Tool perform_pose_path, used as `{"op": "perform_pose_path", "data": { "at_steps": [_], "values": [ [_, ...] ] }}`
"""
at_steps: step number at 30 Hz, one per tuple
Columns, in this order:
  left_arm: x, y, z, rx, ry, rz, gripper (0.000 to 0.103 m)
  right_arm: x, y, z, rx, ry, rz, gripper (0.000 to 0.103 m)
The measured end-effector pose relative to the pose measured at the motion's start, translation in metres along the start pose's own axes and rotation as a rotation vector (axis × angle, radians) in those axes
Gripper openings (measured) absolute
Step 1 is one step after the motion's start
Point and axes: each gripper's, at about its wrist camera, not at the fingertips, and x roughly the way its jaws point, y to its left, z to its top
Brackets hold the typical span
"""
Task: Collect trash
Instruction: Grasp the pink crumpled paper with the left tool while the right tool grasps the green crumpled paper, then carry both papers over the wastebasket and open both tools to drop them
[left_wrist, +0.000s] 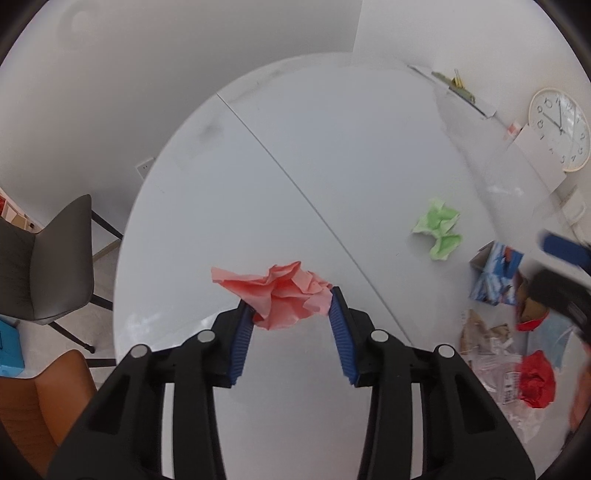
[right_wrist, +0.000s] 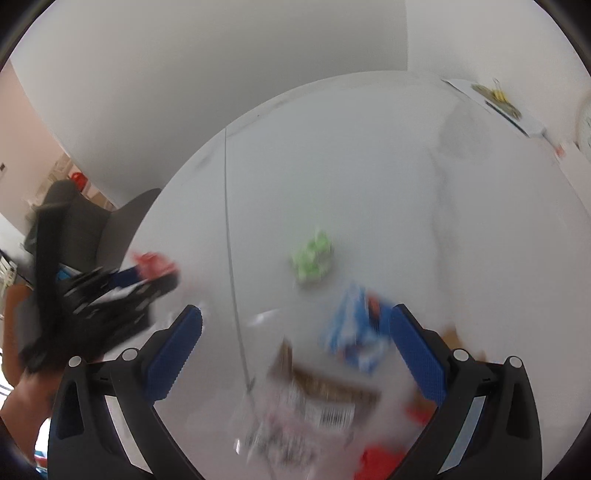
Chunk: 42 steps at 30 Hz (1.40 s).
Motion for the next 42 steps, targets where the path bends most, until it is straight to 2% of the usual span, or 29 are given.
{"op": "perform_pose_path", "data": {
  "at_steps": [3, 5, 8, 10, 11, 12, 15, 20, 23, 28, 32, 36, 42],
  "values": [
    [-0.012, 0.004, -0.001, -0.022, -0.013, -0.012, 0.039, 0.029, 0.001, 0.018, -0.029, 0.046, 0.002, 0.089],
    [-0.02, 0.007, -0.006, -0.028, -0.018, -0.014, 0.039, 0.052, 0.0, 0.027, -0.041, 0.096, -0.01, 0.078],
    [-0.03, 0.013, -0.013, -0.031, -0.026, -0.012, 0.039, 0.078, -0.002, 0.032, -0.054, 0.158, -0.025, 0.07],
    [-0.034, 0.012, -0.015, -0.034, -0.027, -0.015, 0.039, 0.087, -0.002, 0.032, -0.069, 0.181, -0.039, 0.062],
    [-0.035, 0.012, -0.016, -0.036, -0.027, -0.015, 0.039, 0.09, -0.001, 0.032, -0.077, 0.187, -0.049, 0.052],
    [-0.036, 0.012, -0.017, -0.037, -0.027, -0.017, 0.039, 0.091, -0.002, 0.032, -0.084, 0.192, -0.057, 0.047],
    [-0.041, 0.013, -0.018, -0.041, -0.027, -0.011, 0.039, 0.089, -0.002, 0.032, -0.082, 0.184, -0.052, 0.038],
    [-0.056, 0.014, -0.018, -0.052, -0.045, -0.012, 0.039, 0.071, 0.005, 0.028, -0.089, 0.159, -0.03, 0.037],
    [-0.073, 0.014, -0.023, -0.052, -0.062, -0.011, 0.039, 0.045, 0.012, 0.025, -0.09, 0.126, -0.009, 0.037],
    [-0.112, 0.019, -0.044, -0.052, -0.084, -0.024, 0.039, -0.013, 0.041, 0.0, -0.105, 0.068, 0.034, 0.037],
    [-0.146, 0.025, -0.071, -0.037, -0.084, -0.027, 0.039, -0.055, 0.075, -0.034, -0.098, 0.047, 0.089, 0.038],
    [-0.18, 0.032, -0.11, -0.018, -0.076, -0.021, 0.039, -0.094, 0.112, -0.083, -0.122, 0.053, 0.131, 0.038],
    [-0.22, 0.048, -0.176, -0.006, -0.051, -0.007, 0.039, -0.114, 0.163, -0.148, -0.136, 0.121, 0.213, 0.038]
  ]
}}
